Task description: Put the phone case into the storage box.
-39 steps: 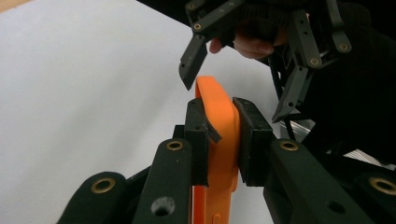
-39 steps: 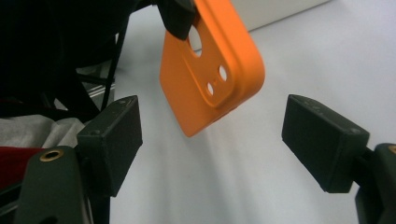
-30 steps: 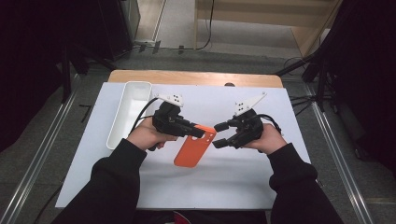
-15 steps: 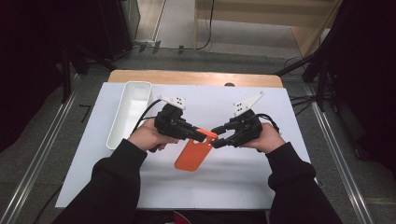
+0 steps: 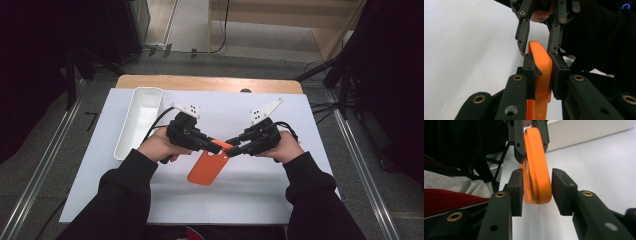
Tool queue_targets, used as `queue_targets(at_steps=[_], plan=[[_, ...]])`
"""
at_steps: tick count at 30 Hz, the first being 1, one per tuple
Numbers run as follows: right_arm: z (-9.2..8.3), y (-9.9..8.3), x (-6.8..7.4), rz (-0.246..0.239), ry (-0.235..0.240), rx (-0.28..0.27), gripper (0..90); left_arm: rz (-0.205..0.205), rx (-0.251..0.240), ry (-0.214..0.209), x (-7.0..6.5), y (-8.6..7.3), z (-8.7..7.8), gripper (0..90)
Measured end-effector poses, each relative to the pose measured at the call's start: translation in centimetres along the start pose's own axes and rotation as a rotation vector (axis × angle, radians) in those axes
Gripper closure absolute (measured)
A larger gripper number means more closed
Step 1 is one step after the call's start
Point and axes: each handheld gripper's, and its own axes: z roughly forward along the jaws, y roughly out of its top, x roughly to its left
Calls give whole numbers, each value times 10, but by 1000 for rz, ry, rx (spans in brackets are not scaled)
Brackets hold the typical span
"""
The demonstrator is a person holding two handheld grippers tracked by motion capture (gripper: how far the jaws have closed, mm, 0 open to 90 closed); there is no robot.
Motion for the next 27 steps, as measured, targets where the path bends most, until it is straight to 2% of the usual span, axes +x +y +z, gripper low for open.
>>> queue_targets(at_steps=[7,10,14,27], plan=[[1,0,0,-6,8,10,712,4,-4,-9,-1,0,1,767],[1,-1,2,-34,6,7,733,11,-7,-12,-1,0,0,764],[1,-1,2,-35,19,15,741,33,-4,-14,0,-1,1,763],[2,-1,3,-45,0,26,749,32,1,-14,1,-1,2,749]])
